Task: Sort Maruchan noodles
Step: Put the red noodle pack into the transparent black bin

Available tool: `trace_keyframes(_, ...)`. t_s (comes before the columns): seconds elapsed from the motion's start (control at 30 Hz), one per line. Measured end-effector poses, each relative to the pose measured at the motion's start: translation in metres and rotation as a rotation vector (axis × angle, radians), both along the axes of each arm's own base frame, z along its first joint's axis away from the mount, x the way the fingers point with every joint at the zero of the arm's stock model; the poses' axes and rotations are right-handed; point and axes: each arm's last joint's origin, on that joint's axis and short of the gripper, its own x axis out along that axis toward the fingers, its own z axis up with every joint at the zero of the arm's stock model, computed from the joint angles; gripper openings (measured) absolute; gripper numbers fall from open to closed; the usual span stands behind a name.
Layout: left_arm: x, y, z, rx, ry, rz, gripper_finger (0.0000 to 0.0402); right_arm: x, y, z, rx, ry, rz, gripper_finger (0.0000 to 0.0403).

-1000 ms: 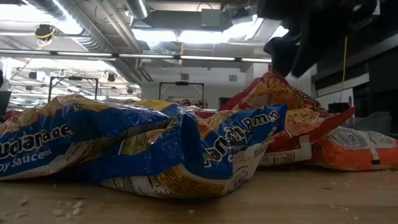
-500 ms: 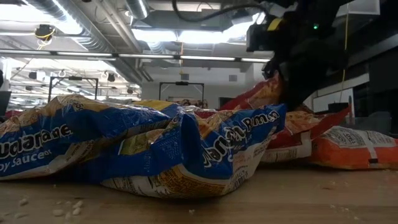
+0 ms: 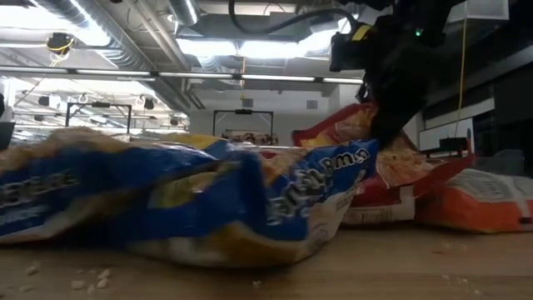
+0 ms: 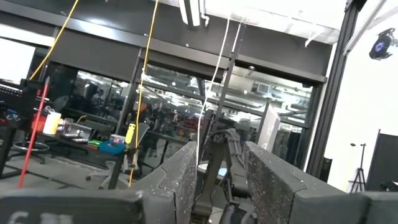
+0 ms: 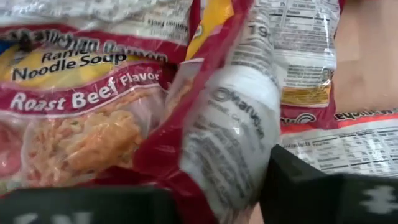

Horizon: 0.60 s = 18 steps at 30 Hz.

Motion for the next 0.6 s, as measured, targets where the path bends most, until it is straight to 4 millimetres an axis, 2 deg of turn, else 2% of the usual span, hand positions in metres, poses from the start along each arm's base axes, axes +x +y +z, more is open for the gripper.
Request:
trace_keyframes(0.17, 0.0, 0.0, 0.0, 0.0, 0.0, 0.0, 0.0128, 0.005, 0.001, 0.019, -0.006, 0.004, 0.005, 0.0093)
trace_keyframes(0.33, 0.0, 0.0, 0.0, 0.0, 0.0, 0.0, 0.0128, 0.008, 0.0, 0.045, -0.1, 0.024, 0.019, 0.01)
trace_keyframes(0.6, 0.0, 0.0, 0.0, -0.001, 0.0, 0.003, 0.0128, -0.01, -0.01, 0.085, -0.324, 0.187, -0.075, 0.0092)
